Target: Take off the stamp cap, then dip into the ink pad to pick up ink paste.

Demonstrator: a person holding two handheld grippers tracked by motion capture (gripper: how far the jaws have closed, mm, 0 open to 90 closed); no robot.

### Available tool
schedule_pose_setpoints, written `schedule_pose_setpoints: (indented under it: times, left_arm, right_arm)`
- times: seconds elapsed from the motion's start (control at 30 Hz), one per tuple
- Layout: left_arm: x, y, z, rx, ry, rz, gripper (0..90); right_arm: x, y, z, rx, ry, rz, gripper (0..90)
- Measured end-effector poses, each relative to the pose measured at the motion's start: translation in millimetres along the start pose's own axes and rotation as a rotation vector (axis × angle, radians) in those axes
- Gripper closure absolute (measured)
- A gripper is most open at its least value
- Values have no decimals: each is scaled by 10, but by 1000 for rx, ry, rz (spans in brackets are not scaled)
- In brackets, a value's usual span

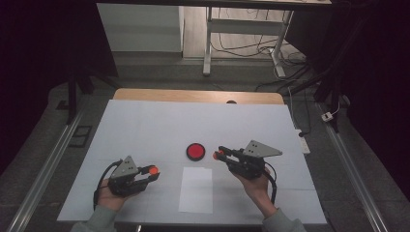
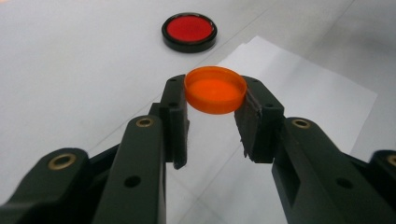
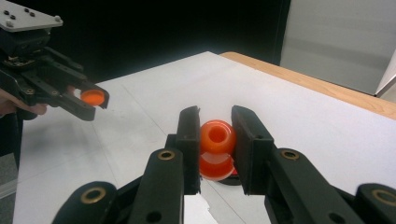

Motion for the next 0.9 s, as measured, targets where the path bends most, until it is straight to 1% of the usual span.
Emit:
schedule_pose_setpoints:
  times: [0.2, 0.27, 0.33, 0.53, 0.9]
  left_arm:
    - [87, -43, 61, -17, -6, 11, 653]
    - [90, -56, 59, -19, -9, 11, 653]
    - [89, -67, 58, -19, -9, 21, 653]
    - [89, -60, 49, -17, -12, 16, 653]
    - [89, -68, 37, -13, -17, 17, 653]
  right_arm:
    - [4, 14, 3, 5, -7, 1, 721]
    - [4, 17, 5, 6, -6, 0, 721]
    - [4, 22, 9, 9, -6, -2, 722]
    - [8, 26, 6, 5, -10, 0, 722]
    - [6, 41, -31, 11, -21, 6, 721]
Point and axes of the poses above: each handheld gripper's, and its own axes: z roughly backward along the jaws, x roughly out of its underside, y roughly to its right, the point moved 3 cm from there along -z, roughly forward along the jaws, and after that the axes turned 10 degrees about -x, right-handed, at the moved point
